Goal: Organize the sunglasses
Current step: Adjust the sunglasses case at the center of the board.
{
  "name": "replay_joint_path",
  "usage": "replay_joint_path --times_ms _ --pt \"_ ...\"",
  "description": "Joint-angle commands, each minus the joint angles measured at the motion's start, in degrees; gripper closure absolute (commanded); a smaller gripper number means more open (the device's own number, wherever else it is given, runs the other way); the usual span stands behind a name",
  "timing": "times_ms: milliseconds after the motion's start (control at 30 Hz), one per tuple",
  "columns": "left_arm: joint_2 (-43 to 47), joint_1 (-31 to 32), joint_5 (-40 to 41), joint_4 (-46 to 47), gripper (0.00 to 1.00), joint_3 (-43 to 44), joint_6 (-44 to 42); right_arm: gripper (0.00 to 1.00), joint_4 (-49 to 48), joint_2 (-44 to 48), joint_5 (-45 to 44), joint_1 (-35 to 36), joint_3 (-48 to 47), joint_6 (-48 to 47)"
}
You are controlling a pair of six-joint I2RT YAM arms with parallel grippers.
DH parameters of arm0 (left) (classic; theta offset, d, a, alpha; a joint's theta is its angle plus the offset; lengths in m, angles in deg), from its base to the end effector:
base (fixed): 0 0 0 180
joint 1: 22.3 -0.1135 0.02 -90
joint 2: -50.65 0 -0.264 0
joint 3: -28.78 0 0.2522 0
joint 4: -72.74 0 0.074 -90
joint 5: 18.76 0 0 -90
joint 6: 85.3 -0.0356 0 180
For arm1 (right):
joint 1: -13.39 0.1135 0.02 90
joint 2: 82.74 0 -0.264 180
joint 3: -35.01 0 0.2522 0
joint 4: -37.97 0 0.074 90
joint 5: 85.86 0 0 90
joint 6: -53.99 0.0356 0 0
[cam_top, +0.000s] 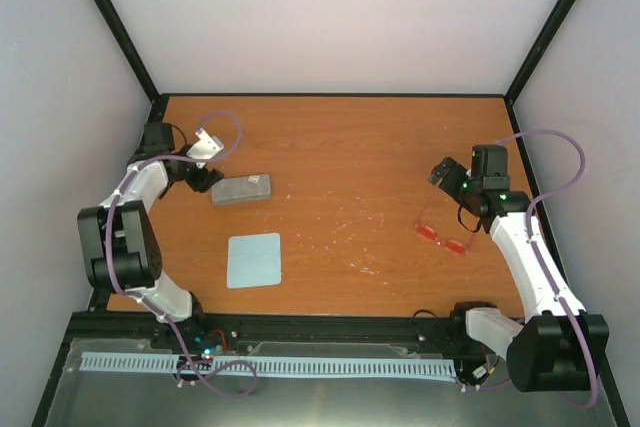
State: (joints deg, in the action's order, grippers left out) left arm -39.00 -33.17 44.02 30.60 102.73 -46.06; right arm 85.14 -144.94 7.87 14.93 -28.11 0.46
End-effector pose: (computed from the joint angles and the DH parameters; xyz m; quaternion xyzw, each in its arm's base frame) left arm 0.3148 0.0439 0.2198 0.3798 0.8556 -0.0563 0.3470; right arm 0.2246 0.0084 0.2720 0.2668 0.8884 0.1498 0.3423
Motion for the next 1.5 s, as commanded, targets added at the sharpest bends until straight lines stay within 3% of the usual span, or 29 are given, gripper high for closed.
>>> replay_joint_path --times_ms 0,200,367,567,800,1100,1467 --pt "-5.06 -0.29 2.91 5.16 0.36 5.33 3.98 0.00 -2.98 1.32 5.14 -0.22 -1.45 -2.74" --pt "-17.64 -0.29 5.80 -0.61 0.49 18.11 2.02 0.00 -16.73 3.19 20.14 -0.57 5.06 -1.69" --pt "-22.37 -0.31 10.04 -1.92 0.50 19.63 -0.86 0.00 -6.03 -8.40 26.34 0.42 -3.20 -8.52" --pt "-27.79 -0.16 11.29 -5.54 0.50 20.72 1.86 0.00 -2.73 -11.42 25.84 0.99 -8.30 -12.40" --pt "-26.45 1.19 10.99 -6.29 0.50 15.85 2.28 0.00 2.01 -17.24 24.31 5.23 -12.88 -15.67" --pt "-20.40 6.90 7.43 -8.46 0.53 7.54 5.10 0.00 7.96 -33.27 20.43 21.76 -25.52 -16.40" --pt "-15.18 10.63 1.66 -8.42 0.53 2.50 11.54 0.03 11.52 -40.94 16.88 30.01 -32.24 -16.01"
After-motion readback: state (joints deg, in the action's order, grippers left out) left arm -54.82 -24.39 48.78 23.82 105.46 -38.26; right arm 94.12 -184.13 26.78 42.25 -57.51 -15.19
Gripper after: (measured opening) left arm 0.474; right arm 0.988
